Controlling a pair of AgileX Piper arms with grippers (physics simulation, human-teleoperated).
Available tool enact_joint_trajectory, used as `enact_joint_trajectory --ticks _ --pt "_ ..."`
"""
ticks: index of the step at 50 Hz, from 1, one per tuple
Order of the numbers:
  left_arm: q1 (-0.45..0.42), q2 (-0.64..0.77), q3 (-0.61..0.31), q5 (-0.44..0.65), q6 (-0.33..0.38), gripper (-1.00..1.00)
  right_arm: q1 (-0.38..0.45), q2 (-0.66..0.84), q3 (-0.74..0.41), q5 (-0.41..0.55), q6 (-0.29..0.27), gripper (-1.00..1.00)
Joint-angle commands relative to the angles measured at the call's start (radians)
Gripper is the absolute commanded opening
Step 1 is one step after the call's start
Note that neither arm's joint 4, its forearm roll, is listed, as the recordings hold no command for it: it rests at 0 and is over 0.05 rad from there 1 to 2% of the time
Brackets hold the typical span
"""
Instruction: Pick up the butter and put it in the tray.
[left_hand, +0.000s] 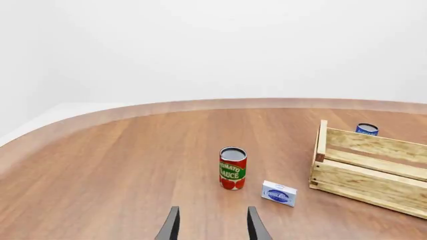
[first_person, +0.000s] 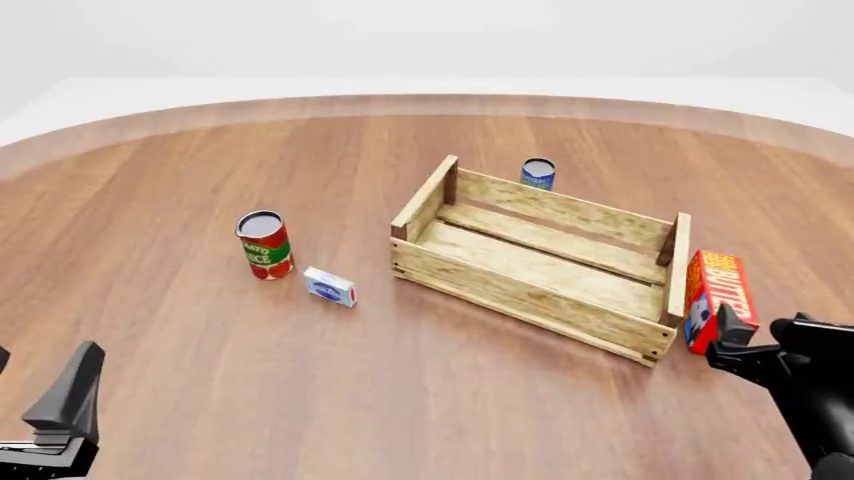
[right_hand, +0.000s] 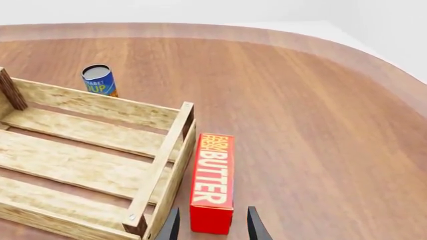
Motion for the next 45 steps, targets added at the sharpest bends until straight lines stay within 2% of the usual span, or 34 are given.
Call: enact_joint_trajectory --ticks 1,45 --pt "0.0 0.0 0.0 0.0 0.0 1.0 -0.004 0.057 -0.013 -0.032 -0.004 1.0" --pt "0.0 0.0 0.0 0.0 0.0 1.0 -0.005 0.211 -0.065 -0.1 -0.007 1.0"
